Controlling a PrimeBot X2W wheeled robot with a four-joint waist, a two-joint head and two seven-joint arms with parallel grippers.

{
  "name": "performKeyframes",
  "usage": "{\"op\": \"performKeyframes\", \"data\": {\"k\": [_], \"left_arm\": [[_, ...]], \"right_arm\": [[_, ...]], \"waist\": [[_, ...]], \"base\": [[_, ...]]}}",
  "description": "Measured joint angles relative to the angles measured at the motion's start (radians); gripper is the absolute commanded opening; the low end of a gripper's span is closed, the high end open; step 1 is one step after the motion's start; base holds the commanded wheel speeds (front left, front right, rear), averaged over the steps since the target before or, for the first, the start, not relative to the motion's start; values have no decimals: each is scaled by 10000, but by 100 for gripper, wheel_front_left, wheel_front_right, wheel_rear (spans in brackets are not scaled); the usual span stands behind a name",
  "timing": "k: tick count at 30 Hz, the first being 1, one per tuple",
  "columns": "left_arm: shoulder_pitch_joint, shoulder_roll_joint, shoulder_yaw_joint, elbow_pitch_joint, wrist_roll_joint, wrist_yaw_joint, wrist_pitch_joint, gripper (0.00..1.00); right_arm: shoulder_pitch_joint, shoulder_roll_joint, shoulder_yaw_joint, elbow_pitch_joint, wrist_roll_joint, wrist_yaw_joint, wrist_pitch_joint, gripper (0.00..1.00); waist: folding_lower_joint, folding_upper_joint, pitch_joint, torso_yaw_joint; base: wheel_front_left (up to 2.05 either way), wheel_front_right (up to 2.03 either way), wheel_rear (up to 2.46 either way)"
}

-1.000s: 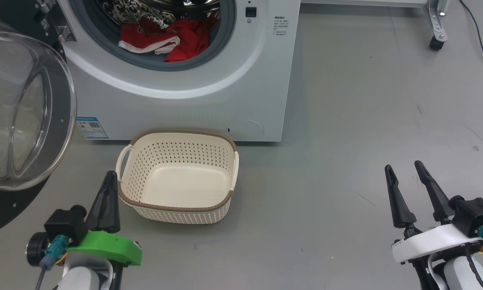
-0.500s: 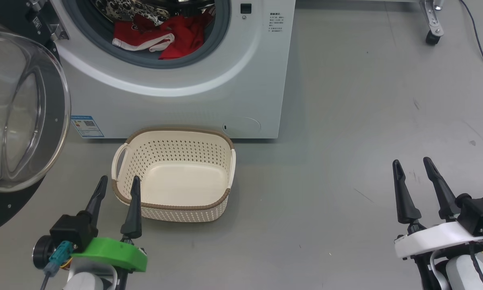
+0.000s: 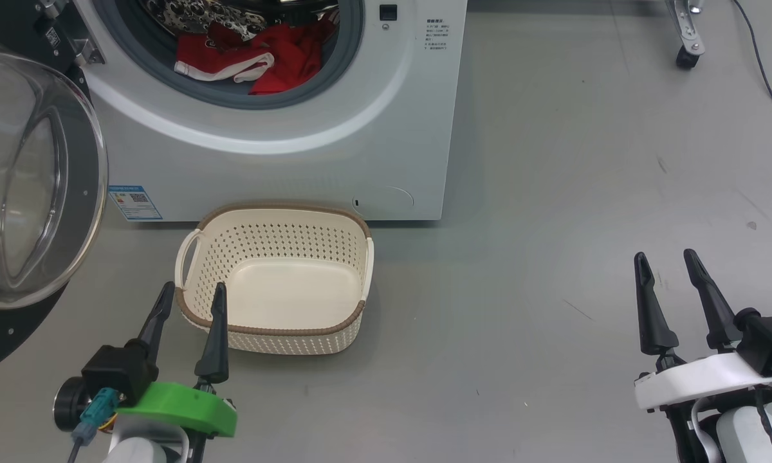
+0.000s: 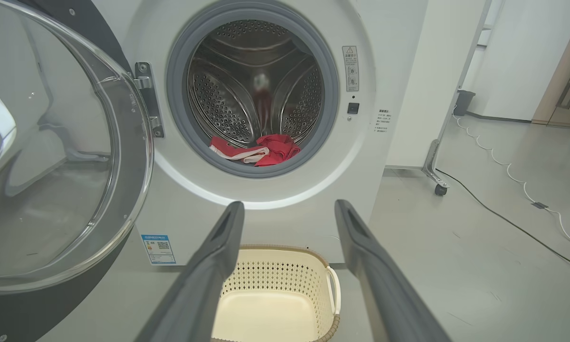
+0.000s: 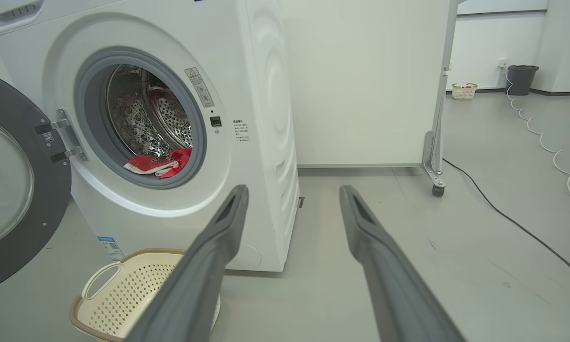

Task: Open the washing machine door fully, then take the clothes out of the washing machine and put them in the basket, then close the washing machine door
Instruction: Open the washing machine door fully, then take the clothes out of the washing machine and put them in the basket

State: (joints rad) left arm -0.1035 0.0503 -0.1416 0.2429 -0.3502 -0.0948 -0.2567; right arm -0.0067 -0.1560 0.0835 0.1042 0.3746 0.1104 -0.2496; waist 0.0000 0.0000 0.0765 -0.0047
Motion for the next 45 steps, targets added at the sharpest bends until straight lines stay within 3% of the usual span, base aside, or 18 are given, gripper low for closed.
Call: {"op": "performKeyframes", "data": {"k": [45], "left_arm": [[123,-35,38,-290,353,-12,0,100]], "right_arm": [[148,119,-192,-48,-151,4,-25,100]], "waist": [[0,0,116,11]], "base": [[0,0,0]]}}
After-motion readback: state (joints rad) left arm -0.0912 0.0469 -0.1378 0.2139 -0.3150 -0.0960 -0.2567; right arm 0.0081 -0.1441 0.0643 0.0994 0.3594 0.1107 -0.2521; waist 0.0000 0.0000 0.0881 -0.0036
